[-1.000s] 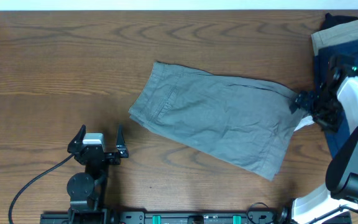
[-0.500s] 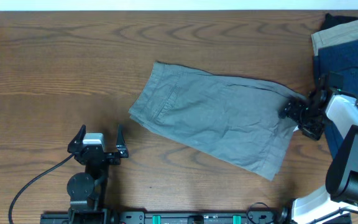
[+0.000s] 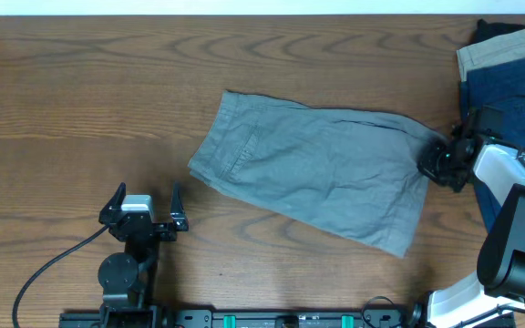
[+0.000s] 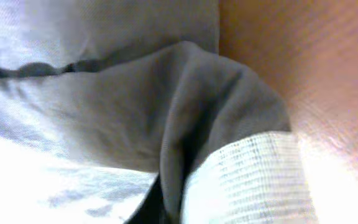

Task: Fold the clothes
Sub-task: 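Pull the trousers' right end rightward with the right gripper to flatten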

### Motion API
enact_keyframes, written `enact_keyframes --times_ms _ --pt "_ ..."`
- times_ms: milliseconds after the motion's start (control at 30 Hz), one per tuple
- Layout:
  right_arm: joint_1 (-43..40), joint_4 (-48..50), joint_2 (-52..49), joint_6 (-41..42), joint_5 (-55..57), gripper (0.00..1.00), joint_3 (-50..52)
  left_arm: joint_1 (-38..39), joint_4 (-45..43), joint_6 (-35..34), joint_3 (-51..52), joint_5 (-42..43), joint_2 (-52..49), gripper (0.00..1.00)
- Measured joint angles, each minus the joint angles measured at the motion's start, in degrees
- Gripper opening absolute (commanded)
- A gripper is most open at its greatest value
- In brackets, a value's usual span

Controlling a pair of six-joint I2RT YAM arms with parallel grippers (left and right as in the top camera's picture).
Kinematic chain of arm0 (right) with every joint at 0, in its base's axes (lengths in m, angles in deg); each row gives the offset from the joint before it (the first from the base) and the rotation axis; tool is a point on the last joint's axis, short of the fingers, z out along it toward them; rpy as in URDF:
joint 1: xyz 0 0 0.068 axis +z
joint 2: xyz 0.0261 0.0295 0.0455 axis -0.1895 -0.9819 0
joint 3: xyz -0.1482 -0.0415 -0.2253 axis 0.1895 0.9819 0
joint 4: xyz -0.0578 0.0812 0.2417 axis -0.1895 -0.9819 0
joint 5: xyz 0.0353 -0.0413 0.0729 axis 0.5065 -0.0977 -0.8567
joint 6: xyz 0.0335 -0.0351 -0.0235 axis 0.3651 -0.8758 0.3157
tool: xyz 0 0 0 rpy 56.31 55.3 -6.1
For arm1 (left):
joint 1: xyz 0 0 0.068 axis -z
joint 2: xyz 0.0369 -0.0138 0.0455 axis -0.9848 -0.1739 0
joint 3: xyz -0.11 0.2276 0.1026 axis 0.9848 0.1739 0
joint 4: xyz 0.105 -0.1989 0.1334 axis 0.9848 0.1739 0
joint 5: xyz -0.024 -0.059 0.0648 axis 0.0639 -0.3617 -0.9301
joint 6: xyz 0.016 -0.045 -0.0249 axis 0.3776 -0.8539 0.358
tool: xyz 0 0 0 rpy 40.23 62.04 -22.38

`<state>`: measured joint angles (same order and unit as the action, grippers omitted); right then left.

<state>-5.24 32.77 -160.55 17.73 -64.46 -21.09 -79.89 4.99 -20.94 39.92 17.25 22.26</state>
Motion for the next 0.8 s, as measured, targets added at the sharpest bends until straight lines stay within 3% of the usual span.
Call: enact_keyframes --times_ms 233,533,800 --pt "0.8 7.8 0.0 0.1 -2.0 0.01 0.1 0.0 0.0 0.0 0.0 0.0 0.0 0.98" --pt "8.9 25.4 -0.3 2.5 -4.3 0.02 0.2 0.0 0.0 0.0 0.0 0.0 0.0 0.98" --pt "15.1 27.3 -0.3 4.0 -0.1 0.04 0.2 0.0 0.0 0.0 0.0 0.0 0.0 0.98"
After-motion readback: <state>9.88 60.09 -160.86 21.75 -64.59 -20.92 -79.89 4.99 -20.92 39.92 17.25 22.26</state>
